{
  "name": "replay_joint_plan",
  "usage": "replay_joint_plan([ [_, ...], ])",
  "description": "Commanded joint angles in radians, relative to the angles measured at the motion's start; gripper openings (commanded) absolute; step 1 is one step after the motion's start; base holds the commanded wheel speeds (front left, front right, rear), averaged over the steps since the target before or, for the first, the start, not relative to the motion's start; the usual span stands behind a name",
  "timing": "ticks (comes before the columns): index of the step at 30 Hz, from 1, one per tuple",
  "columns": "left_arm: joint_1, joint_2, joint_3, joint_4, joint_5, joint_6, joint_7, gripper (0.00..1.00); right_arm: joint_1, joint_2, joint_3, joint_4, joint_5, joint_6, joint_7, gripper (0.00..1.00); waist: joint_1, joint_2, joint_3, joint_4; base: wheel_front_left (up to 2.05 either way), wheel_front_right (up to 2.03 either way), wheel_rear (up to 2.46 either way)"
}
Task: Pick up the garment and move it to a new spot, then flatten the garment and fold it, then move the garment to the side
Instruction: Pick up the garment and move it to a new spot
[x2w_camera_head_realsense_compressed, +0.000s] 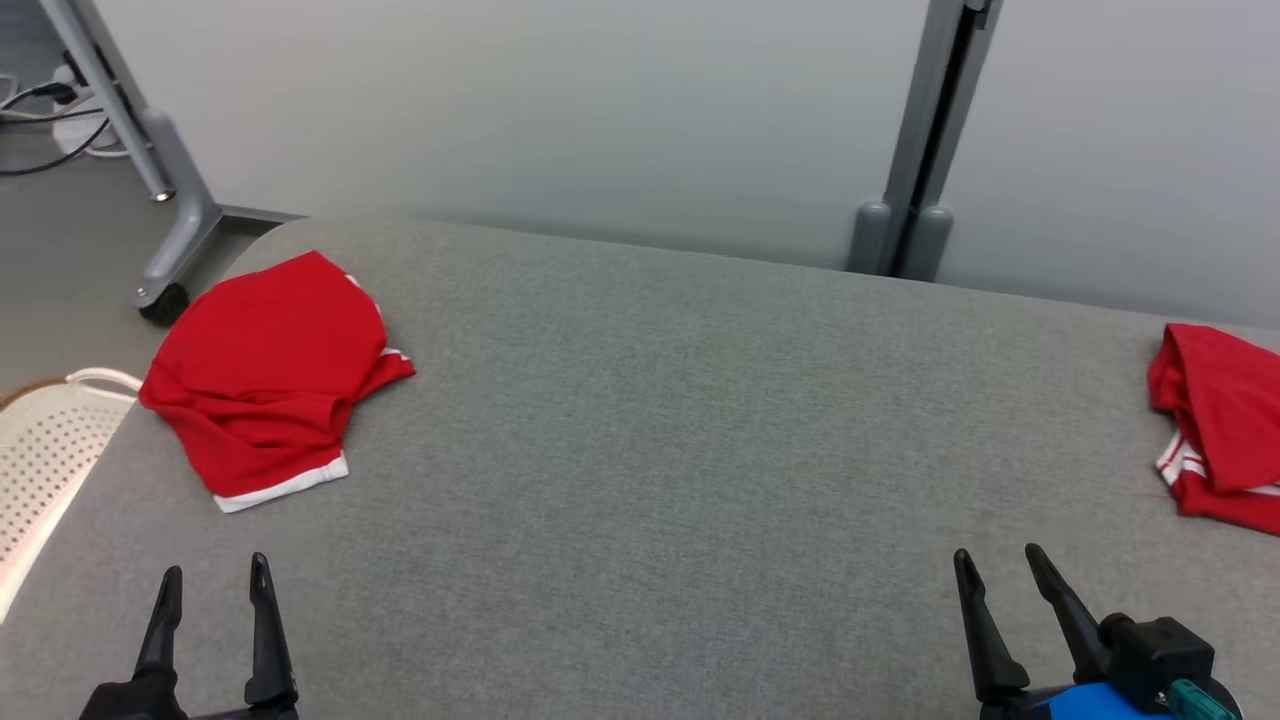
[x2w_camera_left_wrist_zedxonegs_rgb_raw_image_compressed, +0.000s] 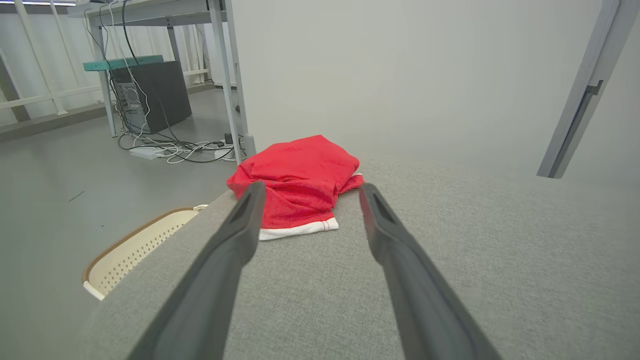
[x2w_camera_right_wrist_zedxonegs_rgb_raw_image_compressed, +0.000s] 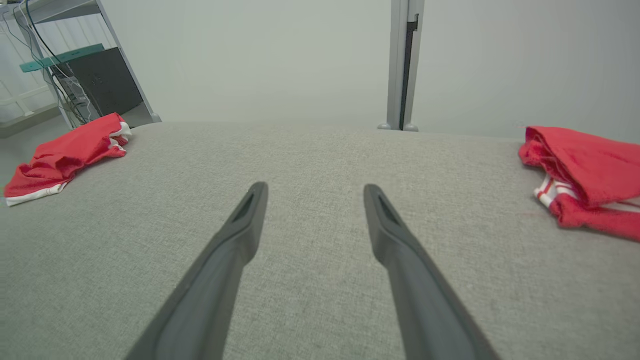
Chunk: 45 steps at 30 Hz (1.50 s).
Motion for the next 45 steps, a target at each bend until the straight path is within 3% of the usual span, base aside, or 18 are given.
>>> replay_joint_plan([
  [1,-0.018,0.005,0.004,-0.004,-0.001,0.003,0.003,1.00,-0.014,-0.001,0.000,0.001,-0.004,0.000,-0.004,1.00,0.0000,-0.0001,0.023,0.027,0.00,0.00,0.00],
  [12,0.001,0.011,0.018,-0.035,-0.017,0.030,0.005,1.00,-0.043,-0.001,0.003,0.007,-0.010,0.000,-0.009,1.00,0.0000,-0.0001,0.042,0.146,0.00,0.00,0.00],
  [23,0.014,0.016,0.027,-0.045,-0.033,0.043,0.001,1.00,-0.043,-0.001,0.006,0.002,-0.020,0.000,-0.003,1.00,0.0000,-0.0001,0.053,0.175,0.00,0.00,0.00],
  [28,-0.006,0.014,0.036,-0.039,-0.046,0.049,-0.002,1.00,-0.055,-0.001,0.009,0.001,-0.022,0.000,-0.002,1.00,0.0000,-0.0001,0.064,0.156,0.00,0.00,0.00],
  [34,-0.139,0.044,0.061,-0.010,-0.071,0.042,-0.004,1.00,-0.087,-0.003,0.000,-0.030,-0.051,0.000,0.007,1.00,0.0000,-0.0001,0.104,0.113,0.00,0.00,0.00],
  [41,-0.386,0.127,0.103,0.044,-0.095,0.036,-0.006,1.00,-0.145,-0.031,-0.004,-0.109,-0.082,0.000,0.037,1.00,0.0000,-0.0001,0.220,0.023,0.00,0.00,0.00],
  [45,-0.552,0.208,0.129,0.119,-0.114,0.022,0.004,1.00,-0.188,-0.061,-0.020,-0.166,-0.084,0.000,0.056,1.00,0.0000,-0.0001,0.322,-0.054,0.00,0.00,0.00],
])
